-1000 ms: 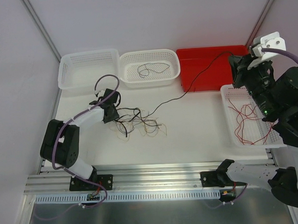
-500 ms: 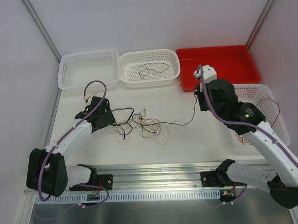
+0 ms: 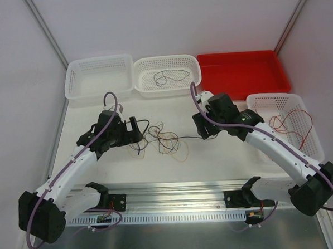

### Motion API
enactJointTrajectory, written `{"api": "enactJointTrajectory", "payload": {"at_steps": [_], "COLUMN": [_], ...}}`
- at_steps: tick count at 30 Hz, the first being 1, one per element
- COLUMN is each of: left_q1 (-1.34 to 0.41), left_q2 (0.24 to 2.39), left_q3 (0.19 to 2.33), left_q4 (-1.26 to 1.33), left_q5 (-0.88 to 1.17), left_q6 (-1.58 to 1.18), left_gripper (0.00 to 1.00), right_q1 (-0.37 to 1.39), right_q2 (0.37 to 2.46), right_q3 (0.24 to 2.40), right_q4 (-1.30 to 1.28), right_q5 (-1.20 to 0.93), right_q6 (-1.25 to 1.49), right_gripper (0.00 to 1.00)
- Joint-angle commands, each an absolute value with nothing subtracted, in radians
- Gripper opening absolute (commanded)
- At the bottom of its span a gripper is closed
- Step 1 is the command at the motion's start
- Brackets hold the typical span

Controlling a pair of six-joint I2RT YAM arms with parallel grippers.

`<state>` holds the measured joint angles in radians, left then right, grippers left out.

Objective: Untangle the cables

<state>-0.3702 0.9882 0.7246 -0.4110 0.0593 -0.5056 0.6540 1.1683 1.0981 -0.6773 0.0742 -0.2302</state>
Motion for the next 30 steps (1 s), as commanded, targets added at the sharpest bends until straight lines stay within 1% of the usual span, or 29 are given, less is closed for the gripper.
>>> {"api": "enactJointTrajectory", "payload": {"at_steps": [1,3,7,14,18,21,24,25,27,28,29,30], "left_q1": [-0.467,-0.512,-0.587,-0.601,-0.601,-0.601,-0.600,-0.597,-0.591,-0.578,-0.572,-0.565], "left_q2": [1.053,1.100,1.234,1.373,1.439,1.485,1.525,1.534,1.549,1.551,1.554,1.557], "left_q3": [0.765,0.804,0.874,0.939,0.924,0.910,0.899,0.896,0.884,0.871,0.864,0.858], "left_q4": [-0.436,-0.437,-0.436,-0.405,-0.385,-0.370,-0.362,-0.359,-0.360,-0.360,-0.359,-0.357], "left_q5": [0.114,0.086,0.043,-0.018,-0.054,-0.080,-0.107,-0.115,-0.126,-0.126,-0.130,-0.133], "left_q6": [-0.520,-0.532,-0.548,-0.542,-0.546,-0.546,-0.541,-0.540,-0.537,-0.538,-0.540,-0.540], "left_gripper": [0.99,0.99,0.99,0.97,0.97,0.96,0.93,0.90,0.84,0.81,0.79,0.77], "right_q1": [0.650,0.652,0.647,0.604,0.600,0.600,0.600,0.598,0.598,0.594,0.592,0.589], "right_q2": [1.259,1.336,1.435,1.626,1.729,1.773,1.764,1.756,1.727,1.712,1.691,1.633], "right_q3": [1.101,1.106,1.089,1.115,1.143,1.154,1.134,1.132,1.123,1.117,1.111,1.101], "right_q4": [-0.601,-0.586,-0.525,-0.436,-0.428,-0.437,-0.414,-0.413,-0.423,-0.428,-0.437,-0.443], "right_q5": [-0.127,-0.158,-0.121,-0.167,-0.247,-0.281,-0.282,-0.278,-0.255,-0.246,-0.233,-0.227], "right_q6": [-0.333,-0.363,-0.446,-0.506,-0.505,-0.483,-0.469,-0.466,-0.465,-0.462,-0.460,-0.460], "right_gripper": [0.66,0.66,0.66,0.68,0.68,0.65,0.57,0.44,0.24,0.09,0.03,0.01]}}
